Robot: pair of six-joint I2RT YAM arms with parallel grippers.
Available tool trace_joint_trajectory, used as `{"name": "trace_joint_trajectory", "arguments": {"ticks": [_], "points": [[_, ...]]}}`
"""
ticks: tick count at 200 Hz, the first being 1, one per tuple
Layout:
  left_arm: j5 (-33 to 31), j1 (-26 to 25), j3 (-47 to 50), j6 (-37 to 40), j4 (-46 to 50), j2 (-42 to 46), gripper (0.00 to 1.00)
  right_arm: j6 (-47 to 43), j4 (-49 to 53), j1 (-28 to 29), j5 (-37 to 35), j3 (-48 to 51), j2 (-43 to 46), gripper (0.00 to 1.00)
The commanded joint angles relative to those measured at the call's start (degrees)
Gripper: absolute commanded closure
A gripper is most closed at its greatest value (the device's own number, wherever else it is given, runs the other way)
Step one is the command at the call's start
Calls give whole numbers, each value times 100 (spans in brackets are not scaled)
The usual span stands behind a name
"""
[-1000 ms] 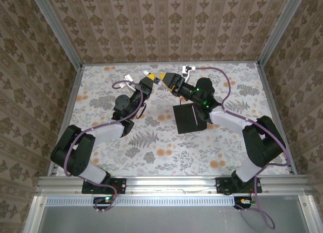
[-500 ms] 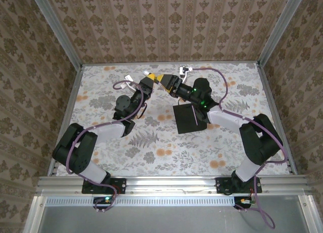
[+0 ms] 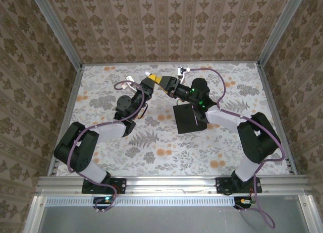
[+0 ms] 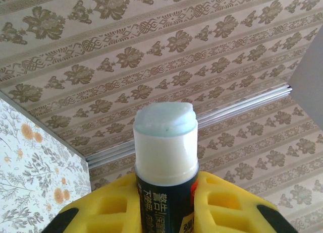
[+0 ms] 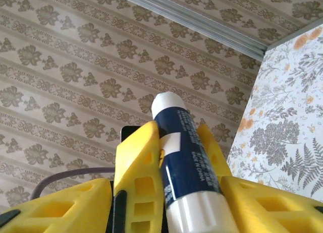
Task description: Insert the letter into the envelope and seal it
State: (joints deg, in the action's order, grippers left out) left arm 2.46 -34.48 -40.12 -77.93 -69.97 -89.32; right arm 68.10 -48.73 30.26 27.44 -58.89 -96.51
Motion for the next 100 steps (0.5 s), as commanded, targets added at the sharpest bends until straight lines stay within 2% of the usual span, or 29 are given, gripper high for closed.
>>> {"name": "trace_joint_trajectory", "arguments": {"ticks": [1, 100], "points": [[75, -30, -97, -55, -312, -39, 100, -4, -238, 33, 29, -182, -55, 45], [210, -15, -123, -56, -280, -89, 100, -81, -172, 33, -2, -89, 35, 65]]}}
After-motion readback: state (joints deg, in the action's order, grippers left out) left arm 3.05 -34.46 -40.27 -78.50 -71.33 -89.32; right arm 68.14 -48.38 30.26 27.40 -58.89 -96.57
